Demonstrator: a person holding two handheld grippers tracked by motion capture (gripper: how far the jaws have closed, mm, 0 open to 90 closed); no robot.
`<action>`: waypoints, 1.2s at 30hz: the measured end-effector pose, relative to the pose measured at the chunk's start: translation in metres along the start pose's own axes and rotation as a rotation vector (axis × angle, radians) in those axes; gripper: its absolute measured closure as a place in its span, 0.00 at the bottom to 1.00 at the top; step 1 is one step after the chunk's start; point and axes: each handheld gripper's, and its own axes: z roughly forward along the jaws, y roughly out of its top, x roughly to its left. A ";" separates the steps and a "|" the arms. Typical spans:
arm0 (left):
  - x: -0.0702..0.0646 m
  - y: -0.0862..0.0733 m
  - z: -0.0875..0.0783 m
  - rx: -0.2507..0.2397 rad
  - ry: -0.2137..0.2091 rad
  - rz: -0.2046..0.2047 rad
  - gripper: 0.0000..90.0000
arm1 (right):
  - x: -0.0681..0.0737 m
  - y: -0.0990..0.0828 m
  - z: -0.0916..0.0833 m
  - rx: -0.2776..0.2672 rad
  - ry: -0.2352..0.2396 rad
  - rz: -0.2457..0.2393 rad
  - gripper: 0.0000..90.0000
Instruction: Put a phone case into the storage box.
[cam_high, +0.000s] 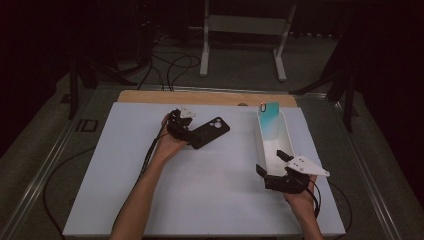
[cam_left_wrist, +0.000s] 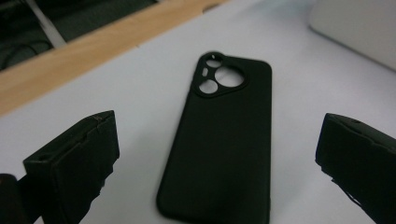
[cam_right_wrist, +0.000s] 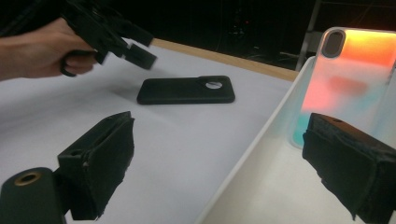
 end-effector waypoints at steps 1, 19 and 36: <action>0.000 0.000 0.005 0.010 -0.001 0.000 0.00 | 0.000 0.000 0.000 0.001 -0.002 0.001 0.10; 0.006 -0.016 0.047 0.122 -0.025 -0.064 0.04 | -0.004 -0.001 -0.001 -0.001 0.001 0.009 0.10; -0.006 -0.013 0.048 0.216 -0.003 -0.015 0.13 | -0.002 -0.001 0.001 0.006 -0.001 0.012 0.10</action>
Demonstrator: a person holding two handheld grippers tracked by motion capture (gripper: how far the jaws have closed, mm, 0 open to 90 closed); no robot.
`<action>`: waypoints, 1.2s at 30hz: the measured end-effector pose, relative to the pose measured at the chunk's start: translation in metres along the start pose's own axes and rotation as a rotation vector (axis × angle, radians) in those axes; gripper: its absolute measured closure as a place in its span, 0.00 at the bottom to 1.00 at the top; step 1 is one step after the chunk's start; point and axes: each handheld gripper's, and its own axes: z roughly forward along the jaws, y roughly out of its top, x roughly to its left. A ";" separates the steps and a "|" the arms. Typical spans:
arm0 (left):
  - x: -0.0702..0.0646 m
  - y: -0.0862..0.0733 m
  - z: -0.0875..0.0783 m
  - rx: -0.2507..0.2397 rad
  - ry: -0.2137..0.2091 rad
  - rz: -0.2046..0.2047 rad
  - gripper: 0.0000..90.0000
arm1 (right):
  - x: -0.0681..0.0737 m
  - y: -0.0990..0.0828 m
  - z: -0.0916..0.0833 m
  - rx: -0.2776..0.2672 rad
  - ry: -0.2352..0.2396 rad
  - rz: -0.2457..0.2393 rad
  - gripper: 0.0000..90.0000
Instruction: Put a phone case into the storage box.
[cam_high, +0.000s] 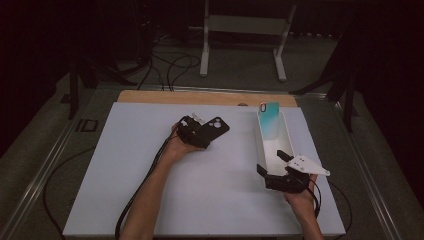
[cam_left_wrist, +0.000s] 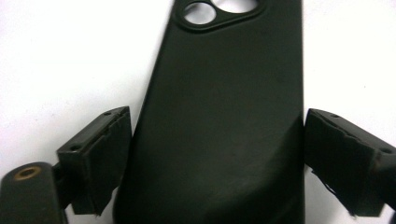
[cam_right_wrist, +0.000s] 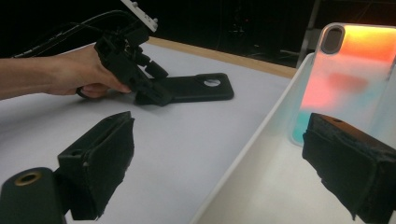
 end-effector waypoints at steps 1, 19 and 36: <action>0.000 0.001 -0.001 0.006 0.001 0.000 0.14 | 0.000 0.000 0.000 0.000 0.000 0.000 0.10; 0.001 -0.006 -0.032 -0.066 -0.007 -0.048 0.20 | 0.001 0.001 0.003 0.007 0.001 -0.003 0.10; -0.032 -0.022 -0.136 -0.370 -0.077 0.009 0.19 | 0.001 0.043 0.019 -0.009 0.114 0.123 0.10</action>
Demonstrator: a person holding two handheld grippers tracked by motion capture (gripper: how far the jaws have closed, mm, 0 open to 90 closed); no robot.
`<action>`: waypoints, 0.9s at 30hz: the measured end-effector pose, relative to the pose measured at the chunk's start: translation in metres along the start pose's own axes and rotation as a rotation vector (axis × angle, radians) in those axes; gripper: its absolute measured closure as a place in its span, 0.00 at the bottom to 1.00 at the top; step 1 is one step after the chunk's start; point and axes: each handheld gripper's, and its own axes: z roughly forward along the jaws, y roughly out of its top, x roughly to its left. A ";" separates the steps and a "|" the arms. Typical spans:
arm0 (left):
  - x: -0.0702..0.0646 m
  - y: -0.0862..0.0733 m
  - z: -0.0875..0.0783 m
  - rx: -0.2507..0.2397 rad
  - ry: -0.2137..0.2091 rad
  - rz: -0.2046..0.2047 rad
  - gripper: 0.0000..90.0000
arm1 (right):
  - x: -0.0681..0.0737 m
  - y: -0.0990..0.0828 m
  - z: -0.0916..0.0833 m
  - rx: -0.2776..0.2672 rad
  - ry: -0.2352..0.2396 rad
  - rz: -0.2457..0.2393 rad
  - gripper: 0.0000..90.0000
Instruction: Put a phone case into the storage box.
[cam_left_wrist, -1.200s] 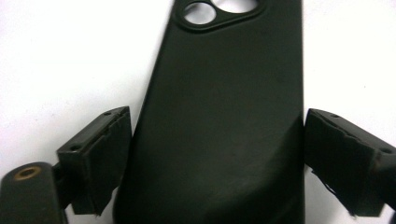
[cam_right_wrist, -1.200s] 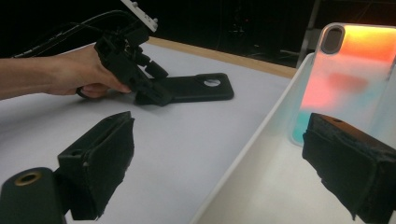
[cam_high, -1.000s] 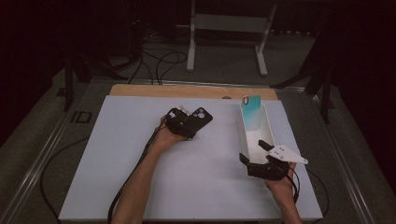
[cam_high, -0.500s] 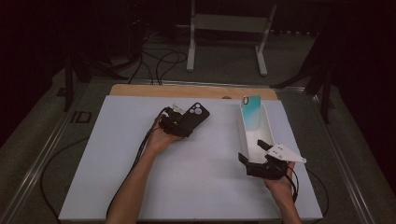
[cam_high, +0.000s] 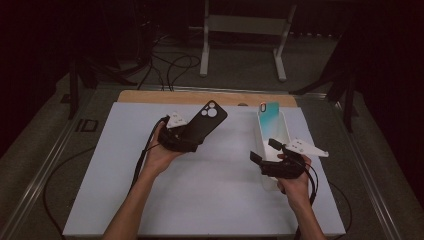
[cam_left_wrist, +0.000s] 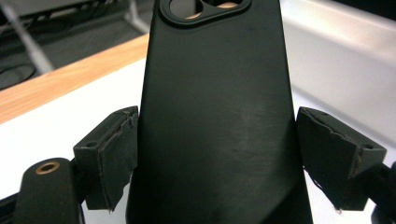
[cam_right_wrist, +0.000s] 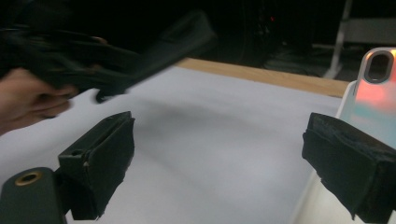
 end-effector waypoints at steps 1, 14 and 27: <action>-0.004 -0.001 -0.005 -0.013 -0.007 0.006 0.19 | 0.002 0.004 0.004 0.017 -0.012 0.005 0.11; -0.047 -0.011 -0.041 -0.091 -0.095 0.080 0.19 | 0.037 0.045 0.052 0.082 0.155 0.048 0.17; -0.058 -0.020 -0.033 -0.061 -0.093 0.086 0.18 | 0.069 0.053 0.076 0.158 0.271 0.087 0.80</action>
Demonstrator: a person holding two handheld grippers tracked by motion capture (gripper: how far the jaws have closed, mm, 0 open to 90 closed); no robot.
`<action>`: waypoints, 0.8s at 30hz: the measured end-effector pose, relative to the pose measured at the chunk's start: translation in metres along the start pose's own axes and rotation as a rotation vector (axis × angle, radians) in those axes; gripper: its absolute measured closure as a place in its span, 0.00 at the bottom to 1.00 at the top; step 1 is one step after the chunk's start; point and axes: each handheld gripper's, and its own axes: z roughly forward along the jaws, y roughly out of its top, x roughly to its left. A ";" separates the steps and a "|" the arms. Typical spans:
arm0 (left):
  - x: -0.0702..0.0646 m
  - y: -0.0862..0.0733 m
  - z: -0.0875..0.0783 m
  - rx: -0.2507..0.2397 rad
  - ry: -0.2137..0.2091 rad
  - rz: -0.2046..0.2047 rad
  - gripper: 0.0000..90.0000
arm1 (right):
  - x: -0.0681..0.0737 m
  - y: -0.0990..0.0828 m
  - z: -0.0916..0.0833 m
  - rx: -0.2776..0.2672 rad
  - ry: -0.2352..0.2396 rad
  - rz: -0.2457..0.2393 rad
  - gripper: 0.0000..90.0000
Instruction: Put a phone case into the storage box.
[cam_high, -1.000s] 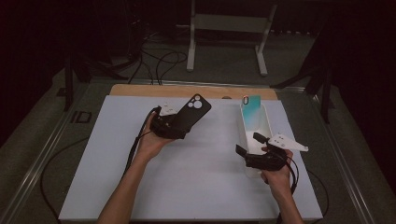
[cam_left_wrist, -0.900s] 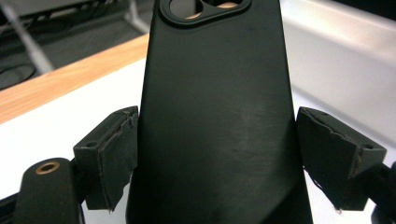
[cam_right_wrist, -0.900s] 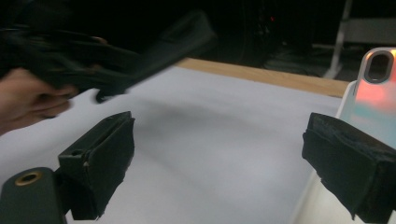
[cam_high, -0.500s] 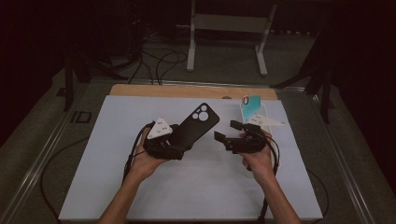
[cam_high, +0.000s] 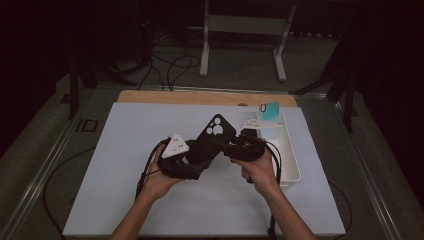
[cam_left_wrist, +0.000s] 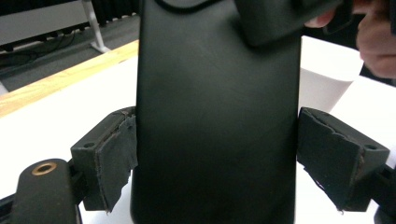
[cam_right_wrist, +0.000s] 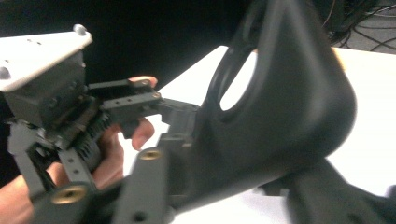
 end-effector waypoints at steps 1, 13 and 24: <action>-0.001 0.000 0.001 0.008 0.004 0.001 0.18 | 0.000 0.000 0.001 0.002 0.022 0.009 0.87; 0.004 -0.002 -0.008 0.013 -0.022 -0.059 0.18 | 0.005 0.001 -0.004 -0.008 -0.022 -0.037 0.96; 0.002 -0.010 -0.016 0.047 -0.144 -0.083 0.11 | 0.011 0.004 -0.016 -0.056 0.024 -0.104 0.96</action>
